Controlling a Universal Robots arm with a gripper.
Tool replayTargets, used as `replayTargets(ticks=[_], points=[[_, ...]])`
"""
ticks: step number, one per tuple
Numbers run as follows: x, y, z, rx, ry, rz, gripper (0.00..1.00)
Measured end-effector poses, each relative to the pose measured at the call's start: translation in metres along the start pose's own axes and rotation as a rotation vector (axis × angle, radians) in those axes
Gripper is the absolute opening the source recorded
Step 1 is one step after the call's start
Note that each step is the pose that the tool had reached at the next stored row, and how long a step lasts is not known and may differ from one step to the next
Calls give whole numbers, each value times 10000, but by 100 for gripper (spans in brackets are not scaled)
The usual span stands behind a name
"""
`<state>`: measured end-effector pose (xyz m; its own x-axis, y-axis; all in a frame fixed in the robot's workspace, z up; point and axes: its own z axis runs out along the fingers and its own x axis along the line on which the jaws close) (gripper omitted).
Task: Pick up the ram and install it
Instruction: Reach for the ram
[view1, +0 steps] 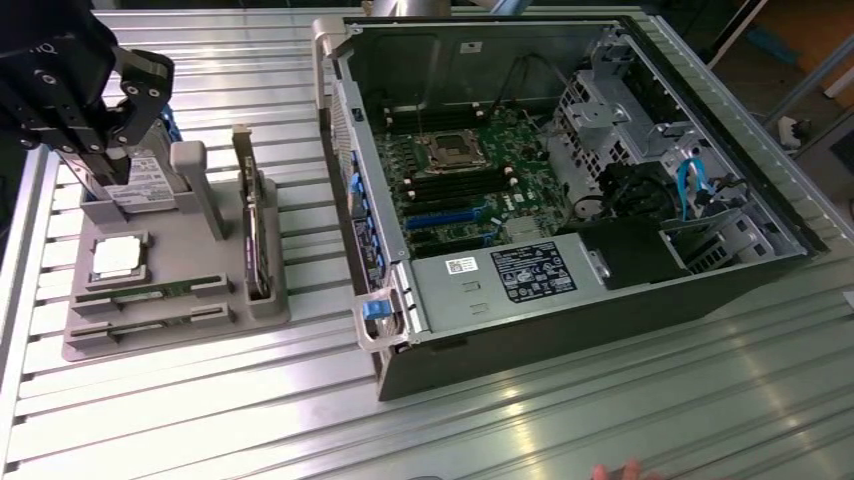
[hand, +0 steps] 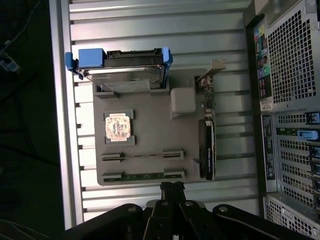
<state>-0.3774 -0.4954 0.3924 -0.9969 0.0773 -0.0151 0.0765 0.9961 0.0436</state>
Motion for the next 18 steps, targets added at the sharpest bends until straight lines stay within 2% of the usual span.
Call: replayTargets(ticks=[4,8,16,18], points=[[2,0,9,9,126,6,11],[4,-1,13,15,194,9,11],[4,-1,16,17,214,9,11],[4,-1,20,17,236,10,11]])
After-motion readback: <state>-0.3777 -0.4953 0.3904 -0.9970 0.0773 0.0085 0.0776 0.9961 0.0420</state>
